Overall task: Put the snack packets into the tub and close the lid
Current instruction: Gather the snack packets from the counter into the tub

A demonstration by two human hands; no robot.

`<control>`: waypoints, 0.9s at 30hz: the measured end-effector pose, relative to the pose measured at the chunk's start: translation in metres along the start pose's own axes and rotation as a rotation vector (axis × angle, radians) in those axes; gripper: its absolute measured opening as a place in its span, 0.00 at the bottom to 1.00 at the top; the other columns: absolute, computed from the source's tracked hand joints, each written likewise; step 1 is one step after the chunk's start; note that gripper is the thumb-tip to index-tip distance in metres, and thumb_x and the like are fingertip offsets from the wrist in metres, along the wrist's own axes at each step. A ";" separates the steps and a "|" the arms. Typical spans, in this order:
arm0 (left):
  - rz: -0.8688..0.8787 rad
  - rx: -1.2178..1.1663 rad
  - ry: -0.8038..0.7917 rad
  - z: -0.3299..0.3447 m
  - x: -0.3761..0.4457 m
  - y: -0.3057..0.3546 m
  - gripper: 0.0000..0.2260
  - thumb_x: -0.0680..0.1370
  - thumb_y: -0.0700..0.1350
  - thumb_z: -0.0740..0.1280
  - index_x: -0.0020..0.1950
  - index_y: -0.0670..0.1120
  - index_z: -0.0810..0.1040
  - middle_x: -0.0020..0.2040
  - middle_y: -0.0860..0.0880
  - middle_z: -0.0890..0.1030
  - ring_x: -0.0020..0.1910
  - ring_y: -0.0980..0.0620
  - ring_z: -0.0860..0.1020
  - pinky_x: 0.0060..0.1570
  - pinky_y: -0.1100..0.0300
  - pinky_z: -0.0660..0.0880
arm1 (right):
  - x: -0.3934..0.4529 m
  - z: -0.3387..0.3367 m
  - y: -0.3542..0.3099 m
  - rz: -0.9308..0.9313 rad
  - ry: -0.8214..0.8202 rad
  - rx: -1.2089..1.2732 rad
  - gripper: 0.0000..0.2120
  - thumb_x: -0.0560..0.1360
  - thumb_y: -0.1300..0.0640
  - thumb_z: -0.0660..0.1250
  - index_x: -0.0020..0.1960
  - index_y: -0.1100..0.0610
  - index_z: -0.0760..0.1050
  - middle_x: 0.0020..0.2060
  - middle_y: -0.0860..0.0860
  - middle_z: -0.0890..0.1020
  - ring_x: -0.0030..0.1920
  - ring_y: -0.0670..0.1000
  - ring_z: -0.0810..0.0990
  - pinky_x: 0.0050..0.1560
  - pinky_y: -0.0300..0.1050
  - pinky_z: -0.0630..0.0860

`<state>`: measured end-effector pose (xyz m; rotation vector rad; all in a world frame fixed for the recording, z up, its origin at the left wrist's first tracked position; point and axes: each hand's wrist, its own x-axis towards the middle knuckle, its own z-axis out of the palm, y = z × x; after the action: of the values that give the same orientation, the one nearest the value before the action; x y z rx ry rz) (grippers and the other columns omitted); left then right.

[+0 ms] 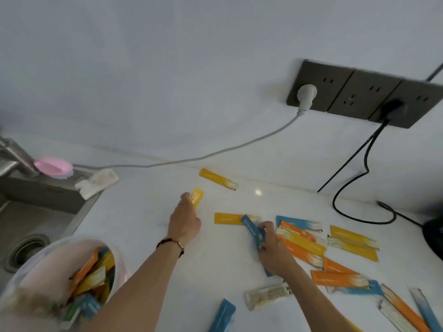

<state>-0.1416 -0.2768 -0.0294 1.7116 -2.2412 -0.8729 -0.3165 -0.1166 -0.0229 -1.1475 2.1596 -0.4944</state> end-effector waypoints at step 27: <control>0.053 -0.607 0.513 -0.169 -0.155 -0.041 0.19 0.79 0.53 0.60 0.37 0.39 0.68 0.30 0.45 0.68 0.30 0.50 0.67 0.33 0.53 0.66 | -0.085 0.040 -0.224 -0.266 -0.043 1.061 0.12 0.82 0.52 0.54 0.59 0.59 0.65 0.42 0.56 0.76 0.39 0.50 0.81 0.38 0.41 0.80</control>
<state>0.0221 -0.1960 0.1148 1.3771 -1.4831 -0.8597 -0.1205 -0.1700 0.1096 -0.7788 1.3255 -1.4752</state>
